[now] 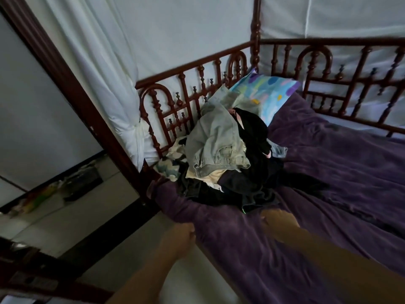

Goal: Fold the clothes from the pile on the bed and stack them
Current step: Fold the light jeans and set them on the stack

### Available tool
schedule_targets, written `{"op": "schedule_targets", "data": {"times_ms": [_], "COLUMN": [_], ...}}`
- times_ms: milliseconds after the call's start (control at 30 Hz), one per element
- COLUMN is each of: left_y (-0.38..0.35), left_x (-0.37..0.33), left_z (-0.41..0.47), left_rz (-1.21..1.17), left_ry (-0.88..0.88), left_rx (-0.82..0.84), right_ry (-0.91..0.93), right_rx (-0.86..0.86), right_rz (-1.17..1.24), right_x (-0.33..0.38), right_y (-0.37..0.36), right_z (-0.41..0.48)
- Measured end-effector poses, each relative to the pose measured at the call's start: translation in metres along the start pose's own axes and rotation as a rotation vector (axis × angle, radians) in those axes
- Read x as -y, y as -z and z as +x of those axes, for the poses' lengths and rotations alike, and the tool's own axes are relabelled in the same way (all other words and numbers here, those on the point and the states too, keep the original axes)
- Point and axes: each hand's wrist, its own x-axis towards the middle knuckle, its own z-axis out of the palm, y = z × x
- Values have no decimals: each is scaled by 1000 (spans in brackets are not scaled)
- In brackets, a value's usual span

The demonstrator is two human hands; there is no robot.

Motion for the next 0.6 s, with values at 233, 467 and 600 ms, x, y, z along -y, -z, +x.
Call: {"op": "schedule_targets", "data": {"times_ms": [233,467,600], "left_y": [43,66,73], "left_x": [45,83,89], "left_z": [108,224,316], "left_rz": [-47,-23,-10], "left_ry": [67,27,-147], "left_rx": [34,88,85], "right_ry": [-82,-169,-339], "right_rx": [40,82,95], "right_rz": [50,90,144], "right_x": [16,29,20], "right_y": [20,26,18], "right_z": [126,221,277]}}
